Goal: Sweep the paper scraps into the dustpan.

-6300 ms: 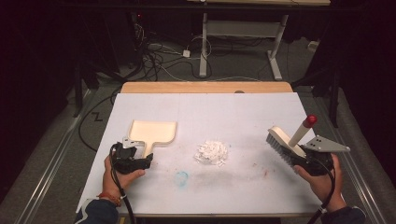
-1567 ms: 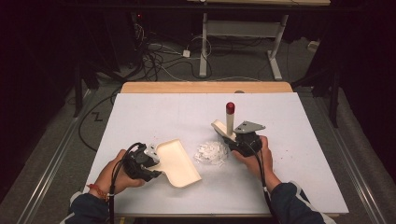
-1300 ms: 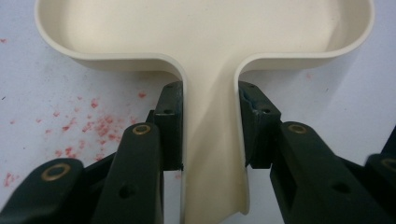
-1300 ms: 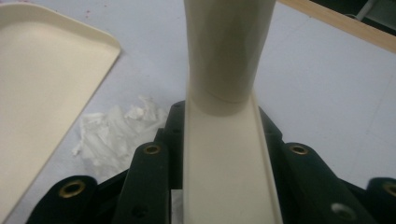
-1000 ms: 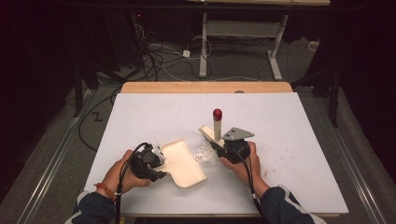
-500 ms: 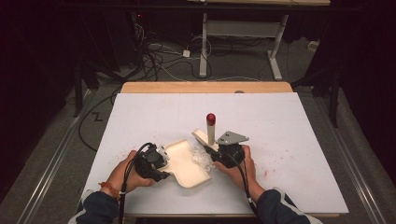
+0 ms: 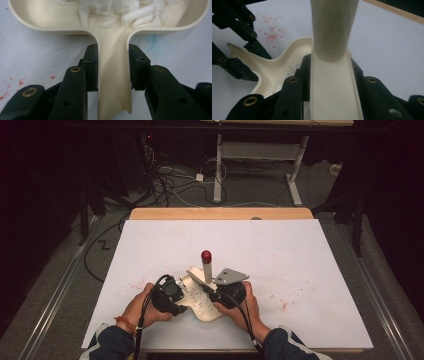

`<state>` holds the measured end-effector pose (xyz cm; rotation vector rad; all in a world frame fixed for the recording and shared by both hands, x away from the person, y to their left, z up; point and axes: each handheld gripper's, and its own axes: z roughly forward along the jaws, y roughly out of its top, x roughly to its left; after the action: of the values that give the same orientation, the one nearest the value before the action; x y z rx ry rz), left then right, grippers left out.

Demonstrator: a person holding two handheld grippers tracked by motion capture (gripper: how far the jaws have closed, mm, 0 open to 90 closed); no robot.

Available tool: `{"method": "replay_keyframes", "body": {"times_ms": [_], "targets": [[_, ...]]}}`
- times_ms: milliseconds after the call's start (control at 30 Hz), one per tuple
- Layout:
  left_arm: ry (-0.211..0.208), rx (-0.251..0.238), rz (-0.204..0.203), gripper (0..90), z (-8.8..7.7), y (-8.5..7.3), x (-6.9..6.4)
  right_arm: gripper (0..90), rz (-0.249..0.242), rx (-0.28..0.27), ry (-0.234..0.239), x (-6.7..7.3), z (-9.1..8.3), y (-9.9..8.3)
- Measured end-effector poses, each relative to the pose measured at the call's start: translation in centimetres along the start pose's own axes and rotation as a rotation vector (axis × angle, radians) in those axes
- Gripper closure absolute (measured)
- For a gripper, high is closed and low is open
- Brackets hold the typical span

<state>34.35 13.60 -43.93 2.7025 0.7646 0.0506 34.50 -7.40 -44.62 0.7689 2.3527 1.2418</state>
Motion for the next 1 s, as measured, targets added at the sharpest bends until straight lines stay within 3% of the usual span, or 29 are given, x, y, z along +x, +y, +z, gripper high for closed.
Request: {"method": "replay_keyframes", "body": {"times_ms": [100,300,667,833,1000], "targets": [[-0.002,-0.005,-0.002,63.2,0.0,-0.1,0.0,67.7,-0.015,-0.007,0.005,0.5,0.1,0.2],[-0.006,-0.004,-0.001,63.2,0.2,-0.1,0.1,67.8,-0.006,-0.033,0.007,0.2,-0.7,0.8],[-0.009,-0.009,0.001,63.2,0.2,-0.2,0.1,67.8,0.021,-0.105,-0.011,-1.9,-3.0,1.8],[-0.009,0.0,0.002,63.2,0.5,-0.2,0.1,67.8,0.043,-0.115,0.0,-2.4,-3.7,2.1],[-0.011,-0.005,-0.001,63.2,0.4,-0.2,0.1,67.8,0.02,-0.105,-0.007,-3.0,-4.2,2.1]]}}
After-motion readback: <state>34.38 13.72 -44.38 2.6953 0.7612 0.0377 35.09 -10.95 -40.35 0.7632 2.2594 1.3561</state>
